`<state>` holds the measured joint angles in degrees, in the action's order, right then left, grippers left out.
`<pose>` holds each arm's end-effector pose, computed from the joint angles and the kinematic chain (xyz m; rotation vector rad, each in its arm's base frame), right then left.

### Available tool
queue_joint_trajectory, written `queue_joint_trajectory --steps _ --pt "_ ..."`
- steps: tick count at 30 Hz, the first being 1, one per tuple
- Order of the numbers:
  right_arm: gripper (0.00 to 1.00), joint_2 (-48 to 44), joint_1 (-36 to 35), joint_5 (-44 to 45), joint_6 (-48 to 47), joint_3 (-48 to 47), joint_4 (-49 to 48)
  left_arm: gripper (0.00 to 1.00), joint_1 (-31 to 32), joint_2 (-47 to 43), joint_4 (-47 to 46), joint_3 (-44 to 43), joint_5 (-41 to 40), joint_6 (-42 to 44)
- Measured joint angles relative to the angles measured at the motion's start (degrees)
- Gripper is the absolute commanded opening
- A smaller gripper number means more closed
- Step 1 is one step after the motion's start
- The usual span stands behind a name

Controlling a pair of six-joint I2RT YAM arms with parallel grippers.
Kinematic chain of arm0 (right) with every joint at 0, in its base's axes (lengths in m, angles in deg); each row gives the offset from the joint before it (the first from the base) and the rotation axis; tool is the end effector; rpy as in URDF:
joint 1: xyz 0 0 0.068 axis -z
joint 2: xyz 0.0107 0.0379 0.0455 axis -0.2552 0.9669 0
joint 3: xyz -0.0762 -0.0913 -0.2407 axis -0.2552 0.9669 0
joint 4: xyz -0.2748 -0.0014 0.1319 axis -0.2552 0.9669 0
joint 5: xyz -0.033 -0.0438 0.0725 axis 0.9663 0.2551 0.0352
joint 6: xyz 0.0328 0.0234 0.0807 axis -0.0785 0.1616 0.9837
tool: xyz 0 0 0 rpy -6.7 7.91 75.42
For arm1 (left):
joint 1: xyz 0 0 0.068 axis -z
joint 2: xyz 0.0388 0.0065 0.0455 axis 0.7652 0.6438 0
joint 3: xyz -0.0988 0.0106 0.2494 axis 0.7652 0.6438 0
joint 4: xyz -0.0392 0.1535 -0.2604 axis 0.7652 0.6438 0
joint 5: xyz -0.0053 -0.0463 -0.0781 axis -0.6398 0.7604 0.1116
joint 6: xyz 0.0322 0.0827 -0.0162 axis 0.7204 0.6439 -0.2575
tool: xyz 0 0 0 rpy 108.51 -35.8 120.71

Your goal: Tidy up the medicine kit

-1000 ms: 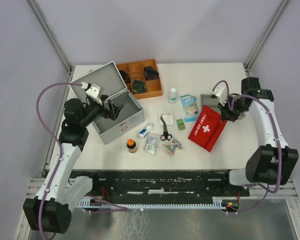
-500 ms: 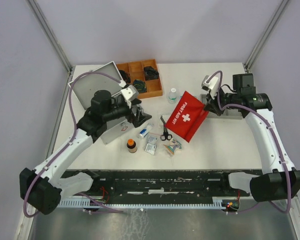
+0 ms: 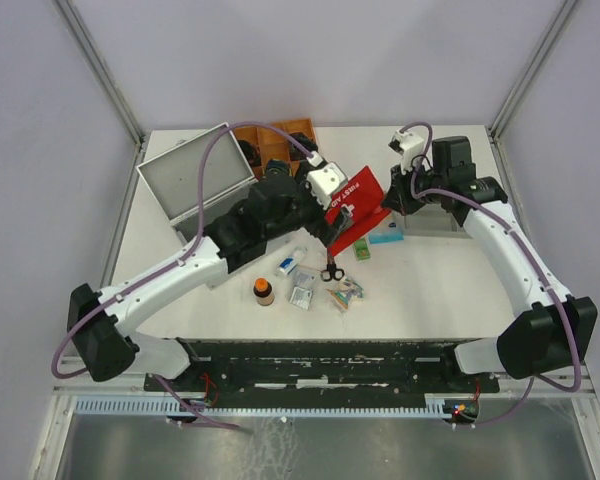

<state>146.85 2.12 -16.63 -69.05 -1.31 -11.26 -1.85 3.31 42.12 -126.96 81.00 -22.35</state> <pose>0.3546 0.1169 0.3117 -0.6373 2.1888 0.5821 0.2662 -0.3089 0.3526 0.9481 1.6104 -0.5811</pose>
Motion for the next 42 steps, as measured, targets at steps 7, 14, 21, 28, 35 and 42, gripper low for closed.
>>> queue_joint_trajectory --steps 7,14,21,28,35,42 --pt "0.01 -0.74 -0.74 -4.98 1.86 4.28 -5.33 0.99 2.34 4.76 0.04 0.48 -9.07 1.33" --pt "0.01 -8.04 -0.85 -11.96 -10.58 7.37 -1.51 0.99 -5.97 1.01 0.70 5.64 -0.87 1.31" --pt "0.01 -13.92 -0.85 -19.26 -22.40 10.32 0.87 0.99 -9.57 -4.94 1.16 9.35 14.25 1.18" --pt "0.01 -13.46 -2.21 -23.58 -33.07 10.10 7.69 0.94 -12.81 -5.62 0.52 10.10 26.80 -1.25" --pt "0.01 -13.53 -5.01 -24.87 -37.09 9.97 8.98 0.77 -12.70 -2.19 -3.61 10.10 32.28 -6.80" --pt "0.01 -13.75 -7.54 -24.09 -38.99 10.08 8.70 0.43 -12.70 0.50 -5.70 10.25 37.90 -11.32"
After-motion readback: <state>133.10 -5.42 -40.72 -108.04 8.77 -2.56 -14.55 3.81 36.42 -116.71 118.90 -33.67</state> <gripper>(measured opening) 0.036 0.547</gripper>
